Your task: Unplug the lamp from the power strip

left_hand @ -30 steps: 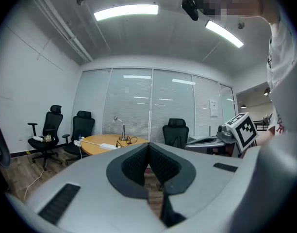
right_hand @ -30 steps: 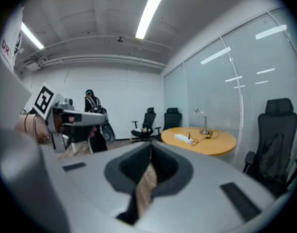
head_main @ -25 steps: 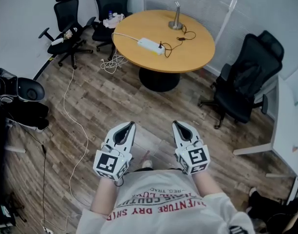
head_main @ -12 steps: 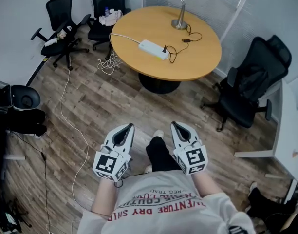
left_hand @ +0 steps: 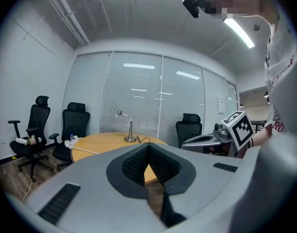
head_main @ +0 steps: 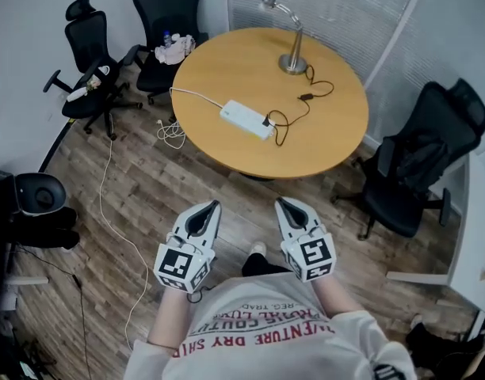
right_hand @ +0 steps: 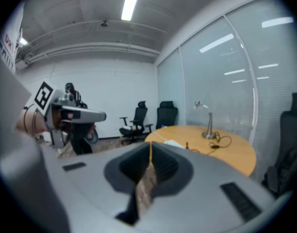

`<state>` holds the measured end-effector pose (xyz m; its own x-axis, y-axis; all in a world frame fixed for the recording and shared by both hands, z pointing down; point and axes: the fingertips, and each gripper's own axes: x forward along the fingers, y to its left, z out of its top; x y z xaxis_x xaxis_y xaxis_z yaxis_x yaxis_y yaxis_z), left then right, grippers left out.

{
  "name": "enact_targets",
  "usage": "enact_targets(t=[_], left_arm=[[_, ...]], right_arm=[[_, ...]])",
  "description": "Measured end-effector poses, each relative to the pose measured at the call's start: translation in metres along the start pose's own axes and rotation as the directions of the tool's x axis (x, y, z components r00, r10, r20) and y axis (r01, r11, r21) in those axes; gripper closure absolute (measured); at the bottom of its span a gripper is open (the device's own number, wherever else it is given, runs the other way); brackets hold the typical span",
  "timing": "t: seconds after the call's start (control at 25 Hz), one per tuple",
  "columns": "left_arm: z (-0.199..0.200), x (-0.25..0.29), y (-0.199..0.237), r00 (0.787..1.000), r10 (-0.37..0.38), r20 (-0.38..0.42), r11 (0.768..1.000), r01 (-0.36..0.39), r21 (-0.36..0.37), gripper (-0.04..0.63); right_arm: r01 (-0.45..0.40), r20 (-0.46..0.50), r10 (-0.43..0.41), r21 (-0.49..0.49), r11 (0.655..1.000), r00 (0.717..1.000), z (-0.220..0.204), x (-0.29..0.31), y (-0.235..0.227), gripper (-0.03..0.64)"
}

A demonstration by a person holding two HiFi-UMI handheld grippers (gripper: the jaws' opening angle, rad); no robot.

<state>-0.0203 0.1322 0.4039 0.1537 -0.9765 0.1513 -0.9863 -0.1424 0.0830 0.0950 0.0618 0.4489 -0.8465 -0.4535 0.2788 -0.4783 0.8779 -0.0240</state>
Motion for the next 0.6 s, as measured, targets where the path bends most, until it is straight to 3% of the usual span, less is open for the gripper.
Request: enact_targets(t=[0.28, 0.6], left_arm=[[0.012, 0.092, 0.041, 0.999, -0.033, -0.013, 0.999, 0.033, -0.001, 0.569], [0.013, 0.162, 0.058, 0.99, -0.134, -0.036, 0.991, 0.133, -0.016, 0.568]], right_arm=[[0.023, -0.024, -0.023, 0.001, 1.0, 0.999, 0.011, 0.067, -0.065, 0.588], [0.095, -0.059, -0.094, 0.028, 0.995, 0.994, 0.013, 0.1, -0.108, 0.588]])
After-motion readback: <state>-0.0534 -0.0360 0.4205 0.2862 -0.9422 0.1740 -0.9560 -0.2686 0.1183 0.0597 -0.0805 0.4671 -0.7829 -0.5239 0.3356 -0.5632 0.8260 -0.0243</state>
